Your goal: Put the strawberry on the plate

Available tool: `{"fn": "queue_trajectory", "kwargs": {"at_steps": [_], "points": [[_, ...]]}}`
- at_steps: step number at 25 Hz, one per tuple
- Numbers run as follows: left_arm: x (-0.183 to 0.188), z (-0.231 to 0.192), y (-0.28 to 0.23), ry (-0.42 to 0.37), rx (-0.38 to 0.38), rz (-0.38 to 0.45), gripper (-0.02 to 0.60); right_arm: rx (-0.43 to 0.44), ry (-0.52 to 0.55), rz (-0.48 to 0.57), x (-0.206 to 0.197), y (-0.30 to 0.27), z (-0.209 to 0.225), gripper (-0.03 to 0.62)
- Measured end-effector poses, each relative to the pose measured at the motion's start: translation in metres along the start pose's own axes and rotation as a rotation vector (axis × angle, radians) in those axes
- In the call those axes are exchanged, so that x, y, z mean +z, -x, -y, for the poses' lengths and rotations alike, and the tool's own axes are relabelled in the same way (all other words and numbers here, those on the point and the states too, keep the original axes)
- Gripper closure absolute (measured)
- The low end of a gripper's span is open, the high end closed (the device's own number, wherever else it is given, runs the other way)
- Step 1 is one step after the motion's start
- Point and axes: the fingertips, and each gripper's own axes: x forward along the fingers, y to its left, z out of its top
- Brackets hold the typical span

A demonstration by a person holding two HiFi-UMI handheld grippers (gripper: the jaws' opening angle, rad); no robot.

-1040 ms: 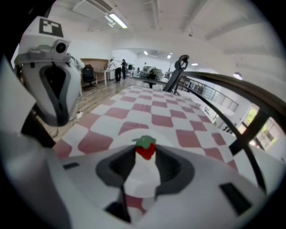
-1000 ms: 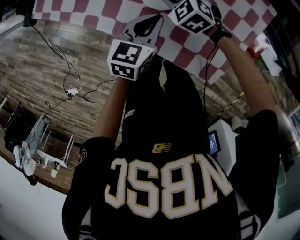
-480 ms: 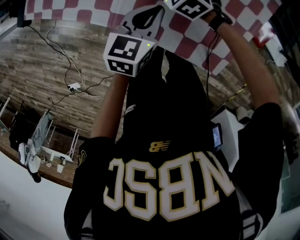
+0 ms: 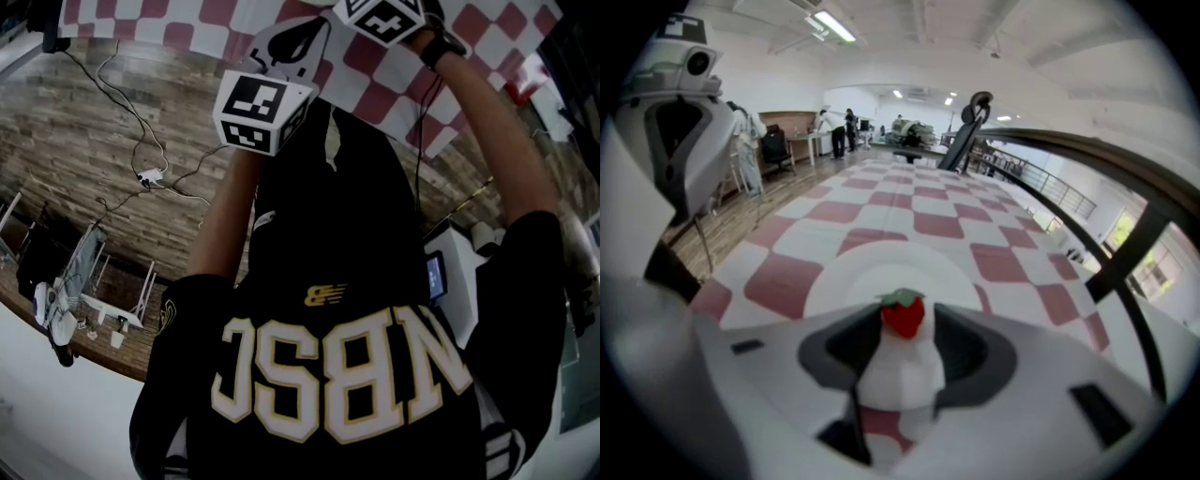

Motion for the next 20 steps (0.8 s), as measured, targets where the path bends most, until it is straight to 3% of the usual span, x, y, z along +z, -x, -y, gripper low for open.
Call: {"fn": "queue_trajectory", "kwargs": {"at_steps": [3, 10, 20], "points": [[0.008, 0.001, 0.004, -0.004, 0.004, 0.012, 0.566, -0.002, 0.002, 0.001, 0.001, 0.000, 0.001, 0.396], [0.026, 0.002, 0.012, -0.012, 0.029, 0.056, 0.566, -0.017, -0.015, 0.003, 0.003, 0.011, 0.005, 0.395], [0.056, -0.003, 0.035, -0.023, 0.092, 0.136, 0.566, -0.086, -0.159, 0.101, 0.016, 0.070, 0.021, 0.396]]}}
